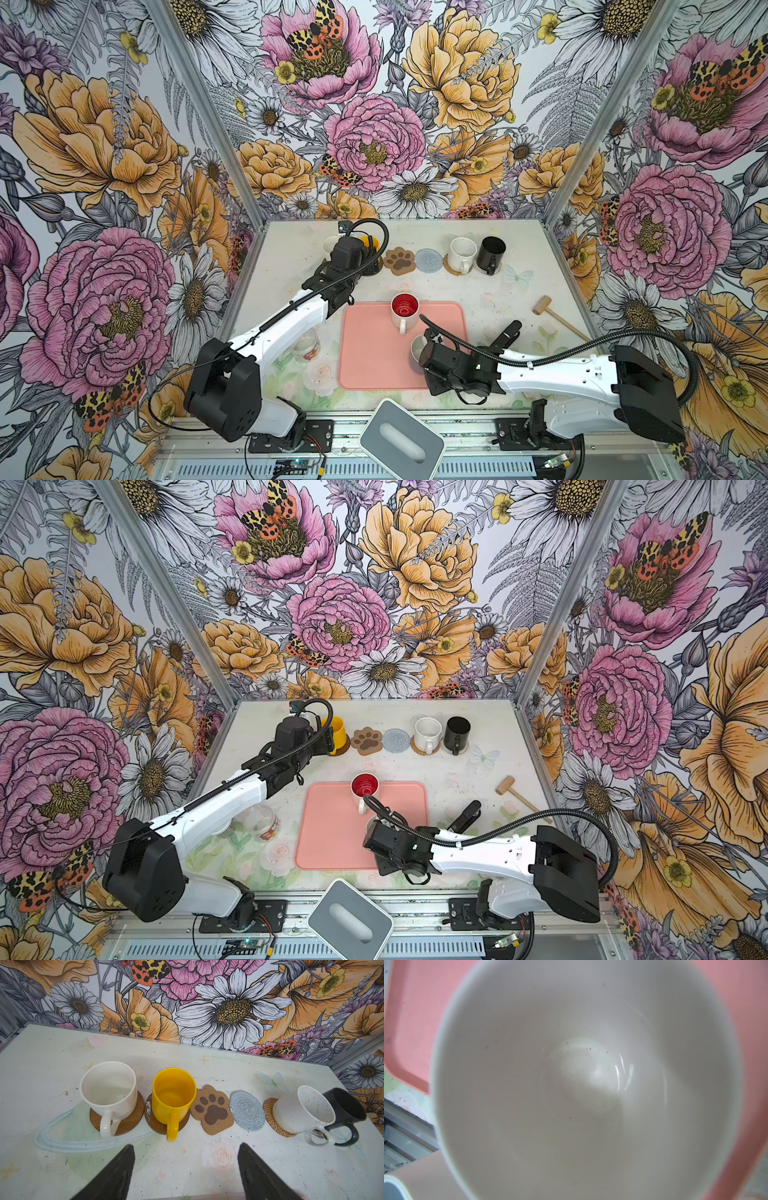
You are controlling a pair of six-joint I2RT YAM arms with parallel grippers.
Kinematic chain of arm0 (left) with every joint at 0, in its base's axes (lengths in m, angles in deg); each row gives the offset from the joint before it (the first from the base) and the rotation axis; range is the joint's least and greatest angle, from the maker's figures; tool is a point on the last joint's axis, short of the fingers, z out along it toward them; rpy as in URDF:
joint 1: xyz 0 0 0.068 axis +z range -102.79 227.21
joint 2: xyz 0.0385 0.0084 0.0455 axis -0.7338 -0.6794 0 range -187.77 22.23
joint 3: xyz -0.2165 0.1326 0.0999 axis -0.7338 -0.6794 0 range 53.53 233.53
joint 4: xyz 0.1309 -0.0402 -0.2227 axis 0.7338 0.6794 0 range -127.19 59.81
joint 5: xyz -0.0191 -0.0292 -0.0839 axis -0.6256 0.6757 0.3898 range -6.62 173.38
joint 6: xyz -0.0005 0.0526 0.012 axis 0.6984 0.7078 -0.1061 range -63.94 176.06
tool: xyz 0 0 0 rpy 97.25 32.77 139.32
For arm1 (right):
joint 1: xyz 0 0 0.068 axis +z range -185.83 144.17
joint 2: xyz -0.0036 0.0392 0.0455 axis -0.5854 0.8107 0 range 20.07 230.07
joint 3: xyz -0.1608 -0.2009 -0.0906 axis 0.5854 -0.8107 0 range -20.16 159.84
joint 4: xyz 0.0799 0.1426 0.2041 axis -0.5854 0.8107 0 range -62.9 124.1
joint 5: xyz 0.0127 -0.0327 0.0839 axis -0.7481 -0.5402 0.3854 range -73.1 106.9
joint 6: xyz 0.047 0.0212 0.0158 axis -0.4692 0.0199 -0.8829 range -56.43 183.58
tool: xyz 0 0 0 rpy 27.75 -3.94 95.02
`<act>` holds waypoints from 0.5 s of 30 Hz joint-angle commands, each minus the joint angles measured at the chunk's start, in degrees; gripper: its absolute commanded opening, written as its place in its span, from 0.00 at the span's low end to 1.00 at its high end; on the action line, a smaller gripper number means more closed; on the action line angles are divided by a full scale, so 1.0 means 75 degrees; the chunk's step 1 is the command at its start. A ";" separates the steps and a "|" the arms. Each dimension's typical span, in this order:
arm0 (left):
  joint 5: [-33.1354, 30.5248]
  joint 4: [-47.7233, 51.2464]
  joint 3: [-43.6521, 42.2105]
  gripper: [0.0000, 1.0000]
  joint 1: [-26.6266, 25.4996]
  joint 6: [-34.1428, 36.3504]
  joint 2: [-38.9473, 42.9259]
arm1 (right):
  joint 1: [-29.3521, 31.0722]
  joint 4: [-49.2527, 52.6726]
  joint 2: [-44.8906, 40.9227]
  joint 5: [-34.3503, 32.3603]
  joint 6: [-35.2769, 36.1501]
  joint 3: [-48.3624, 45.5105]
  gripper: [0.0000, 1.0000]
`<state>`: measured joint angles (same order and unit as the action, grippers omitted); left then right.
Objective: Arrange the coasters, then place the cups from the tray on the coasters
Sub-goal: 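Lift the lilac mug with the right gripper toward the blue knit coaster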
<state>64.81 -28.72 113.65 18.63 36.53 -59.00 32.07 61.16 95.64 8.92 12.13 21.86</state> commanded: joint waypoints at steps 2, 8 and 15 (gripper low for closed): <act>0.0120 -0.0182 -0.0073 0.79 0.0080 -0.0093 0.0049 | -0.0012 0.0042 -0.0460 -0.0565 0.0003 0.0057 0.00; 0.0110 -0.0187 -0.0082 0.80 0.0076 -0.0104 0.0061 | -0.0041 0.0412 -0.0667 -0.0845 -0.0009 0.0115 0.00; 0.0090 -0.0185 -0.0105 0.80 0.0077 -0.0106 0.0096 | -0.0408 0.0903 -0.0801 -0.1029 0.0037 0.0335 0.00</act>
<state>64.81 -28.76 113.63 18.63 36.51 -58.98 30.10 67.43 92.06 4.92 12.13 21.66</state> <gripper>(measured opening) 0.797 0.172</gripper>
